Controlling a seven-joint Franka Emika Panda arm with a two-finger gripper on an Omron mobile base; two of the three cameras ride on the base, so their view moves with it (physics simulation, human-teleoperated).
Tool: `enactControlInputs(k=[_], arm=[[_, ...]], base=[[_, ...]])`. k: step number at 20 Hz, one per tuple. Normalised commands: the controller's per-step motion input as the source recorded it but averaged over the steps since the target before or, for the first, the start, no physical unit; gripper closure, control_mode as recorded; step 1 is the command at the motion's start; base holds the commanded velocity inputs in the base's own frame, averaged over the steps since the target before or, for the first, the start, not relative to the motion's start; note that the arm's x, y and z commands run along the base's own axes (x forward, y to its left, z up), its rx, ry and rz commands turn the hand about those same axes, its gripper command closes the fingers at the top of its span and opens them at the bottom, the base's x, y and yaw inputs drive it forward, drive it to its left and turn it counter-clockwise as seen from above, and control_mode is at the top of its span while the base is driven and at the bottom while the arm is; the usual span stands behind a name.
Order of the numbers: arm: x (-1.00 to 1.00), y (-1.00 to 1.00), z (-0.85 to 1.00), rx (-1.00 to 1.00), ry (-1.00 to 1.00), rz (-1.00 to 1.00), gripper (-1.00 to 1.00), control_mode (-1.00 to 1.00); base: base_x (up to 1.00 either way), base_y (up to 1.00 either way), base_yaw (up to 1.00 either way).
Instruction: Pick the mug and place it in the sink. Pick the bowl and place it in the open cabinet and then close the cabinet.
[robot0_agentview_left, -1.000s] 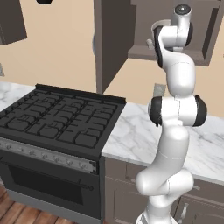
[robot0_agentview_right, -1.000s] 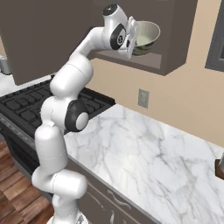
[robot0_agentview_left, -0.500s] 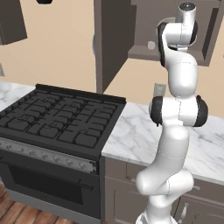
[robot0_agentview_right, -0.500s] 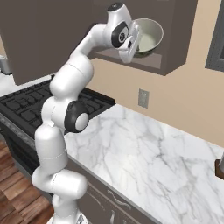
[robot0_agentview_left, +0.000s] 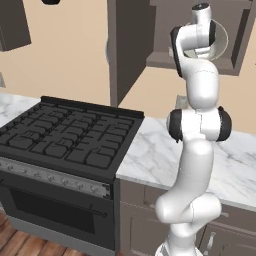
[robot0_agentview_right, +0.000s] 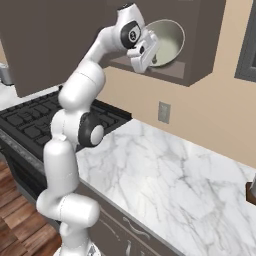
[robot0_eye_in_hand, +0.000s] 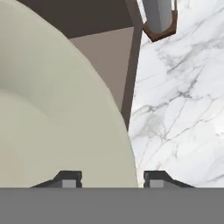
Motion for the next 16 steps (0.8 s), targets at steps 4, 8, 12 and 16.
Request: enactControlInputs(k=[4,8,12,16], arm=[[0.0,-0.02,0.47,0.0,-0.03,0.0,-1.0,-1.0],[0.0,0.0,0.59,0.0,-0.15,0.0,-1.0,-1.0],[-0.36,0.0,0.55,-0.01,-0.3,0.0,-1.0,-1.0],[-0.92,0.0,0.23,0.0,-0.12,0.01,-1.0,-1.0]], base=[[0.0,0.0,0.0],[0.0,0.0,0.0],[0.0,0.0,0.0],[0.0,0.0,0.0]])
